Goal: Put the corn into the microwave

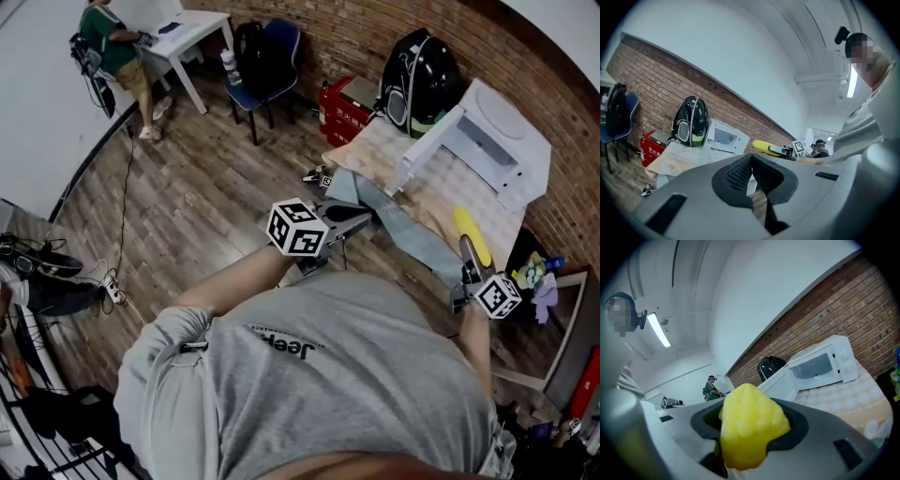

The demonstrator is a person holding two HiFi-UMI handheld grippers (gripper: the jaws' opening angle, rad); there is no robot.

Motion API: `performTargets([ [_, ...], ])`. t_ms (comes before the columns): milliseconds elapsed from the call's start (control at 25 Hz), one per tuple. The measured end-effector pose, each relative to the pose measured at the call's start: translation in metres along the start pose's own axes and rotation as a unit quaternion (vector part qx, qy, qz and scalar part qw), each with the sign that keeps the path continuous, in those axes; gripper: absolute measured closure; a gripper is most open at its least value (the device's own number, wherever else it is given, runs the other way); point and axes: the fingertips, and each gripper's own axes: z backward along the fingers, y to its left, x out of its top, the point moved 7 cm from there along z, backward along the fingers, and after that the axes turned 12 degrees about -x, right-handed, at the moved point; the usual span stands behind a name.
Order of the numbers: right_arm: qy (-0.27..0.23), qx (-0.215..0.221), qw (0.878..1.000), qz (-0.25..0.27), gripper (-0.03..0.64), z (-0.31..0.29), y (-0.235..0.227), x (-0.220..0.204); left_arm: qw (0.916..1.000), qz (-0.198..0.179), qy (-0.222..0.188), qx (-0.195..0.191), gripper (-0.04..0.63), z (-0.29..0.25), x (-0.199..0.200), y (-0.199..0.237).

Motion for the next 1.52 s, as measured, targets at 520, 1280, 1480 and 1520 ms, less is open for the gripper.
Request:
performTargets([
  [520, 0.037, 0.07, 0.996, 0.048, 0.376, 0.021, -0.139, 0.073, 0.9983, 0.028, -0.028, 0.042, 0.577, -0.187, 0.01, -0.031],
  [1280, 0.016, -0.001, 0.999, 0.045, 0.376, -0.05, -0.194, 0.078, 0.9976, 0.011, 0.048, -0.049, 0.577, -0.261, 0.048, 0.065],
  [1480, 0.009, -0.068, 0.998, 0.005, 0.376, -0.115, -0.163, 0.06, 0.9908, -0.03, 0.075, -0.108, 0.577, -0.222, 0.073, 0.115],
  [1520, 0.022, -0.076, 0.997, 0.006, 0.376, -0.124, -0.155, 0.054, 0.9895, -0.036, 0.076, -0.118, 0.577, -0.217, 0.077, 0.119],
])
